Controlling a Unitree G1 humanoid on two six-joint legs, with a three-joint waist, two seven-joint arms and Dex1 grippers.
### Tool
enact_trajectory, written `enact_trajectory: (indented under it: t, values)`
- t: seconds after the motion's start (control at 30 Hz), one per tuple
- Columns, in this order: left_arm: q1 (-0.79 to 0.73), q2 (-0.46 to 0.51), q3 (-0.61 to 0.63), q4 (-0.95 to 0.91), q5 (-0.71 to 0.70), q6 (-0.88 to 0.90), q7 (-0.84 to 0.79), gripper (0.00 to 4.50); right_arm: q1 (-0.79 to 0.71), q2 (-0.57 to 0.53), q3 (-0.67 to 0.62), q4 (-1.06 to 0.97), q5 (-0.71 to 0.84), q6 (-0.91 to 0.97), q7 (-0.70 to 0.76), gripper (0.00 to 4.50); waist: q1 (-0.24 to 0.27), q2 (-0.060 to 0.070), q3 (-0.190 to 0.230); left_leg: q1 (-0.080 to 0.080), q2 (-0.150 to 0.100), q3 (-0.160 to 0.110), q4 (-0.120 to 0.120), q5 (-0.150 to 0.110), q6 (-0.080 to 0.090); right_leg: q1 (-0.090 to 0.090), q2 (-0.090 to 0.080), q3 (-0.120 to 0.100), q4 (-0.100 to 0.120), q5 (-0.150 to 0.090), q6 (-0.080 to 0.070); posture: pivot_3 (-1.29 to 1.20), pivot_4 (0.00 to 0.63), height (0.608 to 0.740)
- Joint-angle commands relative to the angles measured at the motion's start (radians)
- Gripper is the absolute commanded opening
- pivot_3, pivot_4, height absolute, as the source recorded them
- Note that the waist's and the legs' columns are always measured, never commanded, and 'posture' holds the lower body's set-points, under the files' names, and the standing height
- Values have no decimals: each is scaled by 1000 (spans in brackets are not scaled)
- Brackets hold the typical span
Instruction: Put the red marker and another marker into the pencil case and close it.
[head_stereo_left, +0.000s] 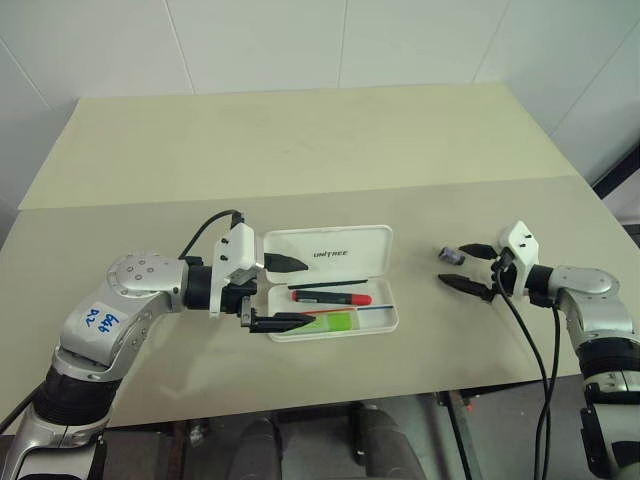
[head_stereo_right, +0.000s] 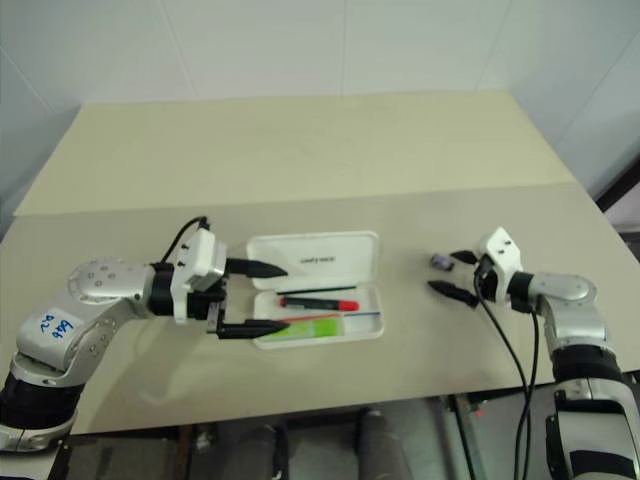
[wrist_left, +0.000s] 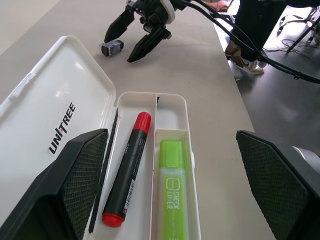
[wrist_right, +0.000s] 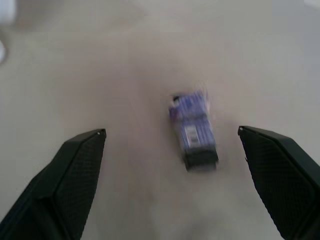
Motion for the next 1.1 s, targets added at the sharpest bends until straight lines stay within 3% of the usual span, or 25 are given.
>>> enact_trajectory:
  t: [0.03,0.4,0.57,0.97,1.1]
  values:
    - [-4,3,17,-50,-27,1,12,4500,-50,5,-7,113,-31,-63,0,4101,-2,0,0,0,0,0,0,0,0,0,0,0,0,0,0,0,150,740]
    - [-11,-2,8,-52,-23,1,24,4500,-96,65,-14,187,-32,-95,17,402,-26,0,0,2,-1,3,4,4,3,2,0,4,0,7,-2,0,150,740]
    - [2,5,6,-44,-10,-14,15,4500,-29,34,-32,69,-12,-74,16,355,-24,0,0,2,-1,3,2,5,4,1,0,4,0,8,-3,0,150,740]
    - [74,59,25,-22,12,-78,-27,4500,310,-94,-75,-834,266,298,109,355,-22,0,0,2,0,3,-1,3,2,-2,1,5,0,4,-2,0,150,740]
    - [80,67,22,-22,10,-87,-33,4500,325,-71,-5,-965,287,369,98,355,-21,0,1,2,0,3,1,3,2,-1,1,5,-2,5,-3,0,150,740]
